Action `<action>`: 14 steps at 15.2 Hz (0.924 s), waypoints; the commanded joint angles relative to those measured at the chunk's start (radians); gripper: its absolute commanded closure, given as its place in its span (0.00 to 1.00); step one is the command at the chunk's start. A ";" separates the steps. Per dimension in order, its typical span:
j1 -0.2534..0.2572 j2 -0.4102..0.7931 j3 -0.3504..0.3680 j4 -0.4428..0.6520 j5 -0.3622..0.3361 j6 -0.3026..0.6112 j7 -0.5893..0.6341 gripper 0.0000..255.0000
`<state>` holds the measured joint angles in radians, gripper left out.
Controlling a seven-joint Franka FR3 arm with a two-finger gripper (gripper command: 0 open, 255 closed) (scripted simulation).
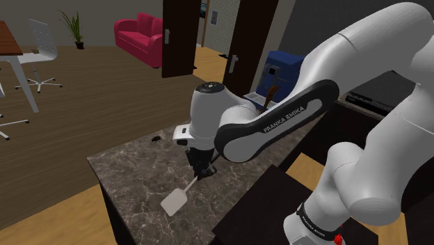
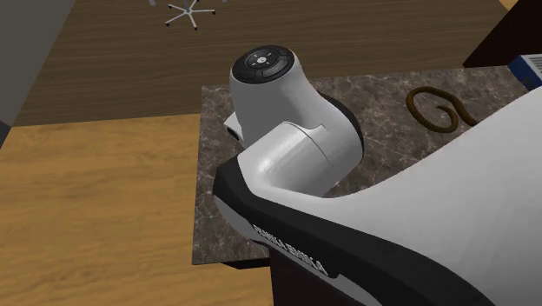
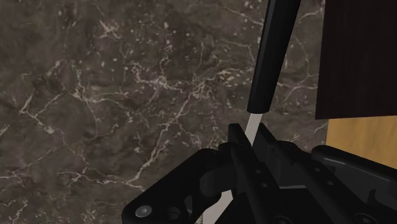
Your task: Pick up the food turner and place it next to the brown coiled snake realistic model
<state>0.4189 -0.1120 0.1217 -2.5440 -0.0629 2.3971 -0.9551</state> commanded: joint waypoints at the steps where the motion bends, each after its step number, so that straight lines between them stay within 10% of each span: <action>1: 0.001 -0.027 -0.002 0.005 0.006 -0.032 -0.008 1.00; 14: 0.006 -0.144 -0.007 0.083 0.030 -0.227 -0.032 1.00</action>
<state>0.4257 -0.2439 0.1166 -2.4639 -0.0345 2.1865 -0.9830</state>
